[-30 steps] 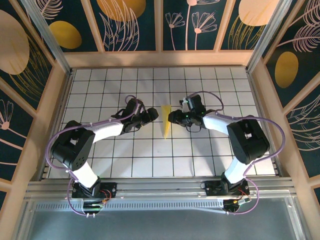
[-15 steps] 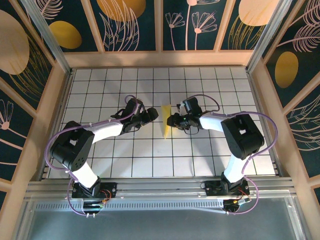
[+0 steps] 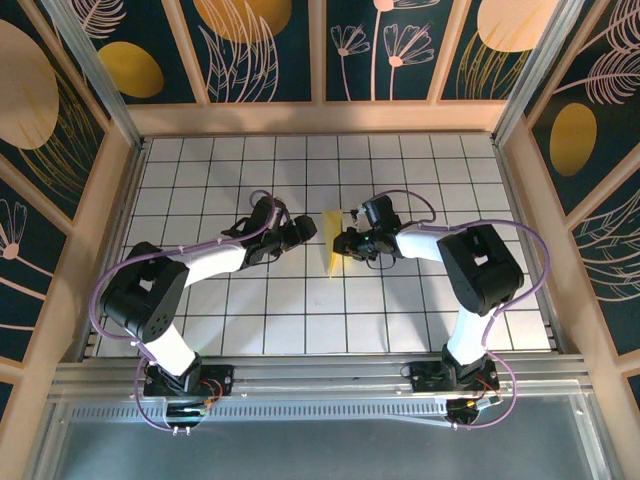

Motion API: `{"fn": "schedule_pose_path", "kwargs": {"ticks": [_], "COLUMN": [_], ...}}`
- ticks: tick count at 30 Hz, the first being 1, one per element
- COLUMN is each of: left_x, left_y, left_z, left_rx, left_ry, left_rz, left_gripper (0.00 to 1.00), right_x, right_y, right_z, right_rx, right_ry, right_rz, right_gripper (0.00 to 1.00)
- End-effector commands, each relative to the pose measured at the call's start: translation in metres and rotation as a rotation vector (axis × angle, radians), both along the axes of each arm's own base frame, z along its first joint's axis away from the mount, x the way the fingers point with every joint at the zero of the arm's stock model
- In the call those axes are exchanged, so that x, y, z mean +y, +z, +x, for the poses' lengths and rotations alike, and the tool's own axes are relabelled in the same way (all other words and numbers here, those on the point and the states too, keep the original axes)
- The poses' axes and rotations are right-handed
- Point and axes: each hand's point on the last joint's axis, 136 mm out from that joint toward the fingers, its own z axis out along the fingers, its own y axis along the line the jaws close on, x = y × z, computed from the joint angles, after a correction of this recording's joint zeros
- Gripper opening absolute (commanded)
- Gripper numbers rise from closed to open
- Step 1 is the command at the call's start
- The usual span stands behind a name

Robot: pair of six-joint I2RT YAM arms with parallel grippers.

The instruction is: Fold a paper plane with a square sheet of paper (fold left side to right side)

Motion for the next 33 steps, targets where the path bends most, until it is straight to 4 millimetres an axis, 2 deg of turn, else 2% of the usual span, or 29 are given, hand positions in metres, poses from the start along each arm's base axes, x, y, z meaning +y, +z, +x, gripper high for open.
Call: {"fn": "schedule_pose_path", "kwargs": {"ticks": [1, 10, 17, 22, 27, 33], "left_x": [0.004, 0.004, 0.012, 0.025, 0.036, 0.037], "left_y": [0.000, 0.000, 0.009, 0.019, 0.023, 0.017], "left_z": [0.001, 0.001, 0.001, 0.001, -0.001, -0.003], "left_rx": [0.001, 0.002, -0.023, -0.053, -0.067, -0.055], "left_ry": [0.010, 0.012, 0.032, 0.051, 0.065, 0.064], "left_rz": [-0.006, -0.008, 0.023, 0.075, 0.121, 0.126], "left_gripper": [0.78, 0.78, 0.78, 0.78, 0.79, 0.79], "right_x": [0.009, 0.017, 0.015, -0.014, -0.050, -0.069], "right_y": [0.003, 0.002, 0.020, 0.028, 0.022, 0.013], "right_z": [0.007, 0.011, 0.015, 0.012, 0.008, 0.017], "right_rx": [-0.019, -0.028, -0.054, -0.047, -0.010, -0.001], "right_ry": [0.007, 0.001, -0.011, -0.004, 0.009, -0.001], "right_rz": [0.007, 0.023, 0.003, -0.214, -0.471, -0.621], "right_gripper": [0.23, 0.17, 0.00, 0.00, 0.00, 0.00]}}
